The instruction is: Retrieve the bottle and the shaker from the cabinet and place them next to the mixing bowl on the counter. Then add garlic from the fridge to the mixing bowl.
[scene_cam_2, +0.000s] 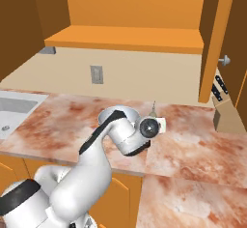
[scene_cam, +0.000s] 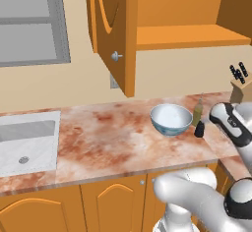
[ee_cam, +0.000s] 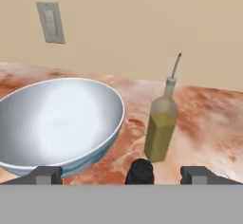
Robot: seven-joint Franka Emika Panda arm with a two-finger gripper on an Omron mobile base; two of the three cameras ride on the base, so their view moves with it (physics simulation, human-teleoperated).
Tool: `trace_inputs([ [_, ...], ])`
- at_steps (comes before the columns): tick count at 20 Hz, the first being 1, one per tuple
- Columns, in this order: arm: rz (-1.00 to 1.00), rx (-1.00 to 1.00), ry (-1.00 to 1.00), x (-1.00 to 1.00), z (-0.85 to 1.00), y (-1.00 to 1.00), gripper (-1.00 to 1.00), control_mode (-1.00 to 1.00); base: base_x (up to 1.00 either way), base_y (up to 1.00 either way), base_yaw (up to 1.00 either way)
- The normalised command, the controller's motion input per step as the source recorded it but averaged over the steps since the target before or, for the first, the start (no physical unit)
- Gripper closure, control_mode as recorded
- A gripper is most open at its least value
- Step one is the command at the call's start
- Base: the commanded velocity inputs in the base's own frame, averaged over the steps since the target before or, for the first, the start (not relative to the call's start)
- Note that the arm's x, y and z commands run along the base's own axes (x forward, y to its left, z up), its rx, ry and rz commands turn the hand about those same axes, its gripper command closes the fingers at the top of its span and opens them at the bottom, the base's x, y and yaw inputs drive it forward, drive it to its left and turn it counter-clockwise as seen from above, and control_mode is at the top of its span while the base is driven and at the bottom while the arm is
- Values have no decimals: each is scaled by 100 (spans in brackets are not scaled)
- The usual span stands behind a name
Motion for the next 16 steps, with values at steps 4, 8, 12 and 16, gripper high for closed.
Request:
trace_inputs([
  [4,-8,0,22,-55,71,36,-100,-100,0,0,0],
  [8,-10,0,24,-60,72,42,-100,-100,0,0,0],
  [12,-10,0,24,-60,67,43,-100,-100,0,0,0],
  [16,-7,-1,30,-64,46,38,-100,-100,0,0,0],
])
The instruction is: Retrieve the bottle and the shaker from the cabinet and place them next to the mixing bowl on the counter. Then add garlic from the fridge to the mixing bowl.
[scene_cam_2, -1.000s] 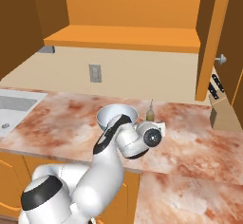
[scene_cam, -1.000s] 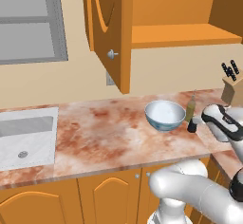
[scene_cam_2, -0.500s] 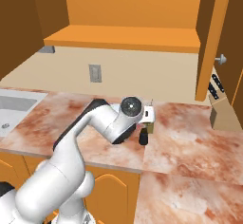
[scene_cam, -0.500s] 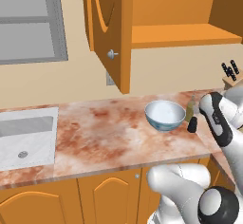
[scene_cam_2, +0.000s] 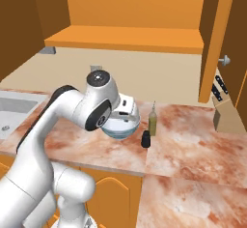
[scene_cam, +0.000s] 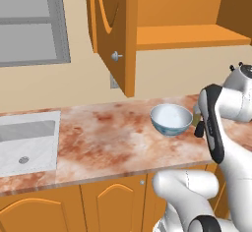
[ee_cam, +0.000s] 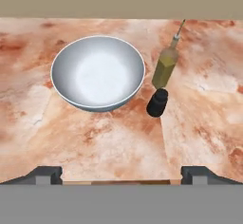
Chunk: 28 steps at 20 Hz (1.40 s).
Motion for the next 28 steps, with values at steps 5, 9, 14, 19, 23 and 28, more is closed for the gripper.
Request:
trace_inputs([
  [5,-12,0,30,-62,17,15,-100,-100,0,0,0],
  [9,-11,0,19,-58,0,9,-100,-100,0,0,0],
  [14,-3,0,12,-25,0,9,-100,-100,0,0,0],
  [19,0,0,3,-2,-6,8,-100,-100,0,0,0],
  [23,0,0,0,0,-10,40,-100,-100,0,0,0],
  [28,0,2,0,0,0,25,-100,-100,0,0,0],
])
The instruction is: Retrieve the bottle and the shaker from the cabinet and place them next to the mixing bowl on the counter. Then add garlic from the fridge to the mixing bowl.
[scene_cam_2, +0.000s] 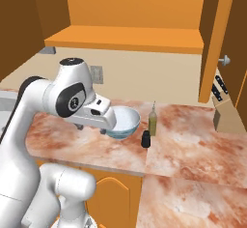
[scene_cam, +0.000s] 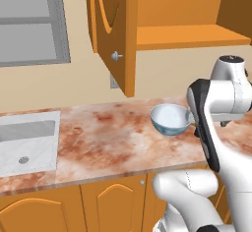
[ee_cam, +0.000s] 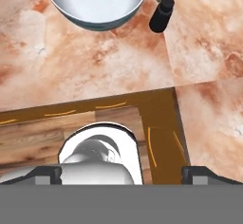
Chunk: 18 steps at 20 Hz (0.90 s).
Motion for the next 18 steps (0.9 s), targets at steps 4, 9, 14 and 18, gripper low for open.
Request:
trace_inputs([
  [4,0,3,0,0,0,20,-100,-100,0,0,0],
  [9,0,1,0,0,0,5,-100,100,-5,0,1],
  [14,0,0,0,0,0,0,-100,100,-89,6,11],
  [18,0,0,0,0,0,0,-100,100,-84,45,40],
])
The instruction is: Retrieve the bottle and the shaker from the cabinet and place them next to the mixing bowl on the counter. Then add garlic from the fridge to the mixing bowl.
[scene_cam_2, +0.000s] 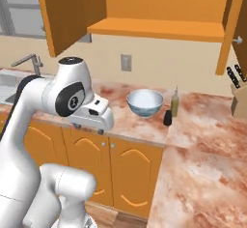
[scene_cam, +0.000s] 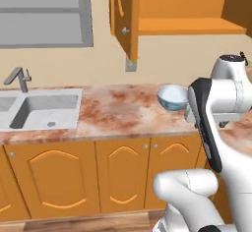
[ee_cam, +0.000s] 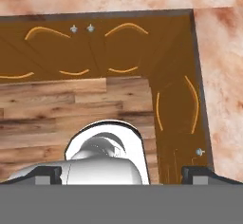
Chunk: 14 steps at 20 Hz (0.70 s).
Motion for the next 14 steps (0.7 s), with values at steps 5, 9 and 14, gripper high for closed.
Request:
trace_inputs([
  [5,0,0,0,0,0,0,-100,100,-18,36,97],
  [9,0,0,0,0,0,0,-100,100,-11,39,98],
  [14,0,0,0,0,0,0,-100,100,-10,33,100],
])
